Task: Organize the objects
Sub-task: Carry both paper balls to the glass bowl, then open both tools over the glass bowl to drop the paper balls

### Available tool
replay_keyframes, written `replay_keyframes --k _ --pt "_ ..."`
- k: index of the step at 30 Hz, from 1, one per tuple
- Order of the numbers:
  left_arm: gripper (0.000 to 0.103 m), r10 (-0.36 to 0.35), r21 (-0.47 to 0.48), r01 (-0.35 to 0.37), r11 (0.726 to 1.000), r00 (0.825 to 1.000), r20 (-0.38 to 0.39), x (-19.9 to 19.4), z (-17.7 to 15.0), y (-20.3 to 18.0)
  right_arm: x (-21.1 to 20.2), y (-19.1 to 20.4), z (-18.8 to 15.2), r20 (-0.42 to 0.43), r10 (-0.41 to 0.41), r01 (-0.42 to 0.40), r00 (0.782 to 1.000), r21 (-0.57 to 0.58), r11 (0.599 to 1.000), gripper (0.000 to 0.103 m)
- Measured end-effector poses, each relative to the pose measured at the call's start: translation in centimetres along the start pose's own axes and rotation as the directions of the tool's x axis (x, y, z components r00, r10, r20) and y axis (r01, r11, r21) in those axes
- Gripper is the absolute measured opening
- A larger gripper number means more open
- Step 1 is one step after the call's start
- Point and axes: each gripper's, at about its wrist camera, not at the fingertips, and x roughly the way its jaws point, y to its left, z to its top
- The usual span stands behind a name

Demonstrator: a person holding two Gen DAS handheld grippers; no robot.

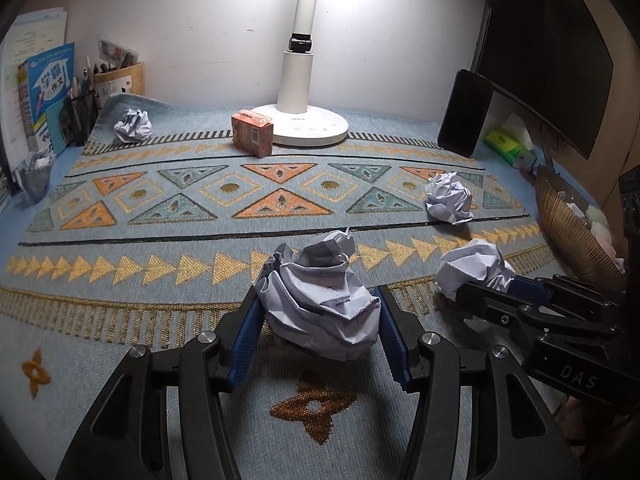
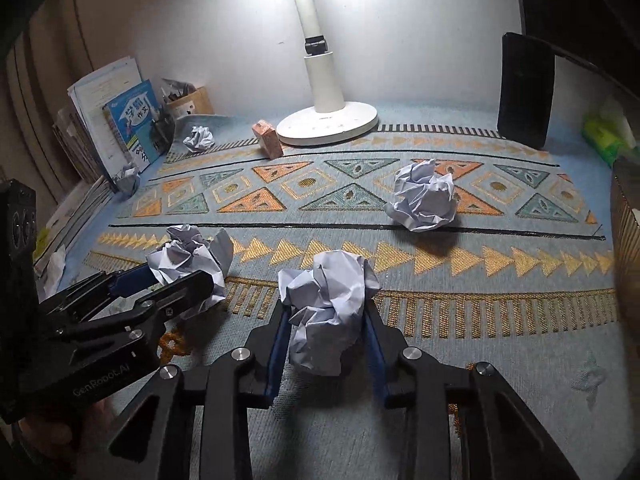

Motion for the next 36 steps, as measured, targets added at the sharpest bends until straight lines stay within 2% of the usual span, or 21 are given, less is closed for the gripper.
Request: replay_keyframes --k 4,7,9,12,15,18,20,21,24,28,29,31,33,34,36 --pt "0.051 -0.026 -0.003 0.026 1.000 1.000 0.011 -0.2 0.2 0.1 -1.5 -0.1 -0.2 0.052 0.032 -0.032 0.998 0.010 0.999 0.034" --pt "0.050 -0.017 -0.014 0.018 1.000 0.999 0.048 -1.3 0.5 -0.4 -2.7 -1.3 -0.6 0.052 0.060 -0.064 0.997 0.072 0.995 0.034" --pt "0.050 -0.078 -0.024 0.079 0.997 0.995 0.054 -2.2 1.0 -1.5 -4.5 -1.9 -0.4 0.084 0.033 -0.039 0.996 0.077 0.996 0.034" --pt "0.050 -0.178 0.009 0.178 0.984 0.979 0.095 -3.8 2.6 -4.9 -9.1 -3.8 0.9 0.173 -0.007 -0.010 0.985 0.098 0.995 0.034" --pt "0.050 -0.300 0.068 0.294 0.954 0.945 0.128 -5.5 4.9 -9.4 -14.1 -6.7 2.5 0.265 -0.090 0.049 0.960 0.157 0.986 0.034" --pt "0.050 -0.398 0.124 0.384 0.915 0.909 0.125 -5.7 7.2 -14.2 -17.9 -10.3 3.2 0.315 -0.188 0.118 0.930 0.227 0.967 0.034" --pt "0.050 -0.496 0.132 0.484 0.865 0.865 0.077 -4.5 8.5 -16.9 -19.7 -12.9 3.4 0.319 -0.261 0.172 0.911 0.281 0.944 0.034" --pt "0.050 -0.522 0.128 0.512 0.849 0.850 0.063 -3.7 9.1 -18.2 -20.5 -14.2 3.4 0.319 -0.295 0.196 0.901 0.307 0.931 0.034" --pt "0.050 -0.528 0.155 0.517 0.842 0.848 0.040 -1.4 9.8 -22.0 -21.8 -18.5 3.7 0.296 -0.363 0.240 0.883 0.379 0.894 0.034" --pt "0.050 -0.561 0.163 0.554 0.816 0.828 -0.006 0.8 9.4 -25.7 -21.4 -22.7 4.2 0.237 -0.417 0.293 0.877 0.423 0.857 0.035" --pt "0.050 -0.556 0.182 0.549 0.816 0.831 -0.012 1.2 9.4 -26.5 -21.2 -23.5 4.3 0.223 -0.427 0.305 0.876 0.429 0.851 0.035" --pt "0.051 -0.530 0.224 0.519 0.825 0.848 -0.011 1.9 9.3 -28.2 -20.6 -24.7 4.9 0.202 -0.448 0.331 0.871 0.434 0.838 0.035" --pt "0.073 -0.509 0.248 0.496 0.832 0.861 -0.015 2.7 9.1 -29.5 -20.3 -25.6 5.2 0.166 -0.485 0.374 0.858 0.446 0.813 0.039" --pt "0.095 -0.505 0.257 0.494 0.831 0.863 -0.024 3.0 9.0 -29.9 -20.4 -26.0 5.2 0.154 -0.488 0.381 0.859 0.447 0.810 0.040" --pt "0.098 -0.506 0.263 0.486 0.833 0.862 0.008 3.0 8.6 -29.8 -20.6 -26.4 5.0 0.162 -0.477 0.364 0.864 0.454 0.813 0.042"
